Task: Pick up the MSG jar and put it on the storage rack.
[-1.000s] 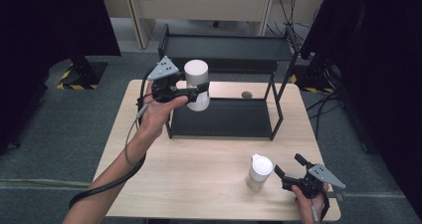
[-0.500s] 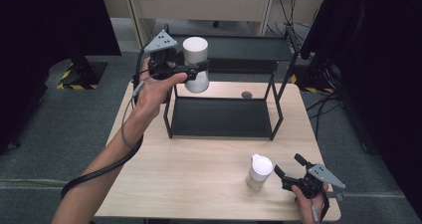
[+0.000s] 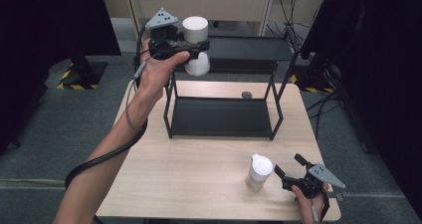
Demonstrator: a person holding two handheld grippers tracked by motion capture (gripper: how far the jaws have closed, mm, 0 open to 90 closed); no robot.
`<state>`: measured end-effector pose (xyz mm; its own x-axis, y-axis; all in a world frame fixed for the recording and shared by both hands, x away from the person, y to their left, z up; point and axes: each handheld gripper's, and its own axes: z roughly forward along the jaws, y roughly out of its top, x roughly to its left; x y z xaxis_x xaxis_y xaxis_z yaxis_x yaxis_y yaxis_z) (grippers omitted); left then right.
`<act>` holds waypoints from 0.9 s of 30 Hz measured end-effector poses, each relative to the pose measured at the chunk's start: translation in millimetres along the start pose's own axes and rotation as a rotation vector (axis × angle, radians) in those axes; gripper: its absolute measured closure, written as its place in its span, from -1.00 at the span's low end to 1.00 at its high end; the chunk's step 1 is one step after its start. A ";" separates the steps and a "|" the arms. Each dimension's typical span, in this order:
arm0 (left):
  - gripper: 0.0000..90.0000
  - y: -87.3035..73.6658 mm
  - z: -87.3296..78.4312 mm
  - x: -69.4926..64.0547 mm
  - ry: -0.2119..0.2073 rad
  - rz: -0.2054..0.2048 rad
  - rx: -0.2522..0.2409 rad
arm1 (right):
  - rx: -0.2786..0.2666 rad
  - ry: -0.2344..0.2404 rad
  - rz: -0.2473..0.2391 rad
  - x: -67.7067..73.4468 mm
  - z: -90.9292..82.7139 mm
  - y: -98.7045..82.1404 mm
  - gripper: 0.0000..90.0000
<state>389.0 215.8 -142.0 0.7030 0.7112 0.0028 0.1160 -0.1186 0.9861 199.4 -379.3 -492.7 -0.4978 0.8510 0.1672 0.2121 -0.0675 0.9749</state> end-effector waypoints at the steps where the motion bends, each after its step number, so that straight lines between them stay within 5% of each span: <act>1: -0.22 2.8 1.6 -0.1 0.007 0.001 0.004 | 0.000 0.000 0.000 0.1 0.0 0.0 -0.98; 27: -0.22 16.6 57.7 2.6 0.207 -0.036 0.013 | -0.004 0.003 0.001 -0.8 -0.3 -0.4 -0.98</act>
<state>433.2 175.7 -135.2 0.5393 0.8421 0.0032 0.1486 -0.0989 0.9839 199.4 -380.1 -493.2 -0.4999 0.8494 0.1689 0.2097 -0.0705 0.9752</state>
